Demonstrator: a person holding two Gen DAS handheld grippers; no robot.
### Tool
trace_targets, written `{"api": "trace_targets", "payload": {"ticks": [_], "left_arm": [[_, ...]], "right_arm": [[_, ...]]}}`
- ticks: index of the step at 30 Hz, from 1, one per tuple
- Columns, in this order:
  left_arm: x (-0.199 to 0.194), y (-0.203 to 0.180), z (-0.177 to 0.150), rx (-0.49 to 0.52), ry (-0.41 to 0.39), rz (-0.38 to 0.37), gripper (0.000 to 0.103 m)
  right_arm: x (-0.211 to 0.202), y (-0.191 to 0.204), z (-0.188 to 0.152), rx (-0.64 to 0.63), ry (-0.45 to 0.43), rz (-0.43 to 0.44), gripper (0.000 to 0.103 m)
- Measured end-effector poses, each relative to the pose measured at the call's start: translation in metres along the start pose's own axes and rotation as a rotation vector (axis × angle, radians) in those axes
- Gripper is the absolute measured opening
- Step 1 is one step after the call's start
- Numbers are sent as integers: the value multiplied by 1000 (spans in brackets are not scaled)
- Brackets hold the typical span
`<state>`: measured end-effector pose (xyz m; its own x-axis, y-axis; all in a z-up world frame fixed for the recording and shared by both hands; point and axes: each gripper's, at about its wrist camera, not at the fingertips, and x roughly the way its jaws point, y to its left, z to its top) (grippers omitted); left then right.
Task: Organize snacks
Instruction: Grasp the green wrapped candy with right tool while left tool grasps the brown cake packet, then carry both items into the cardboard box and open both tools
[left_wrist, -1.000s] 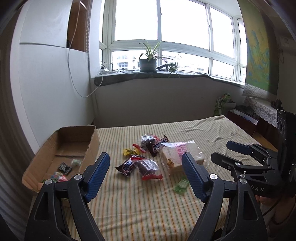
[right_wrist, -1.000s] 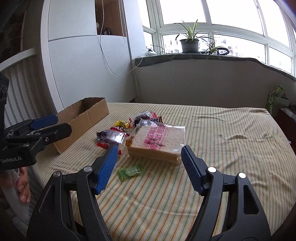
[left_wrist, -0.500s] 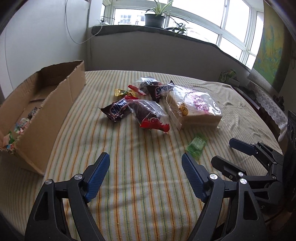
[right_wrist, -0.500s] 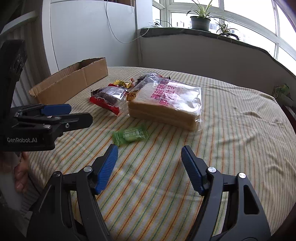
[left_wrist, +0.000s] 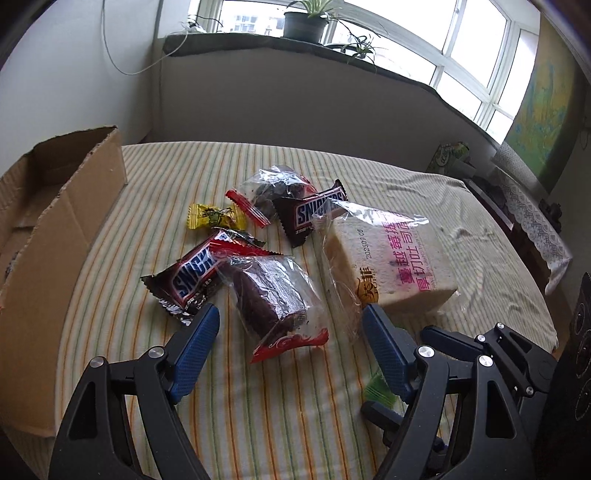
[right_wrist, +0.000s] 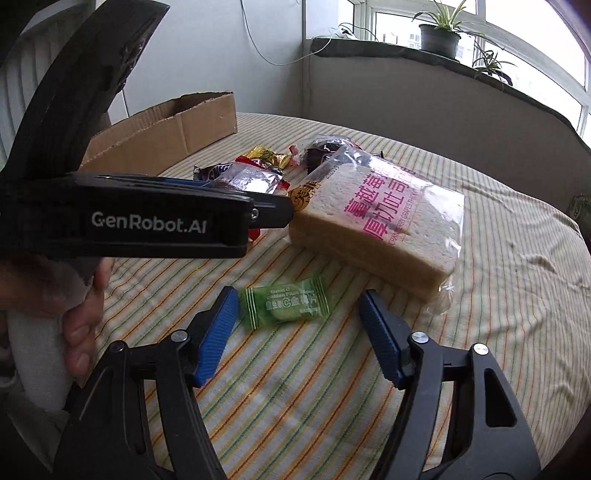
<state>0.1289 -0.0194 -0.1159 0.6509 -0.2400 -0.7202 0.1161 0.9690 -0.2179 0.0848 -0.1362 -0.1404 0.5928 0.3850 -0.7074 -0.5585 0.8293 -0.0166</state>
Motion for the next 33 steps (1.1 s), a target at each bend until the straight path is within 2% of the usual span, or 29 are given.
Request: {"api": "trace_targets", "payload": {"ticks": [1, 3, 5, 6, 13, 21, 26, 33], "left_arm": [[3, 3, 0, -13, 0, -9, 76], [7, 7, 2, -36, 0, -39, 55], [9, 8, 3, -38, 1, -57, 42], [10, 8, 2, -40, 0, -56, 41], [9, 20, 1, -95, -12, -113, 39], [3, 19, 0, -91, -42, -102, 38], [-19, 13, -8, -60, -107, -95, 38], [-51, 7, -16, -44, -142, -91, 38]], "right_arm": [[1, 2, 2, -11, -2, -1, 49], [3, 3, 3, -12, -10, 2, 39], [4, 2, 3, -5, -20, 12, 33], [3, 1, 3, 2, -24, 18, 31], [3, 1, 3, 14, -28, 37, 30], [-3, 3, 1, 14, -42, 12, 24], [-11, 5, -5, 25, -50, 0, 23], [-36, 3, -8, 71, -104, -22, 20]]}}
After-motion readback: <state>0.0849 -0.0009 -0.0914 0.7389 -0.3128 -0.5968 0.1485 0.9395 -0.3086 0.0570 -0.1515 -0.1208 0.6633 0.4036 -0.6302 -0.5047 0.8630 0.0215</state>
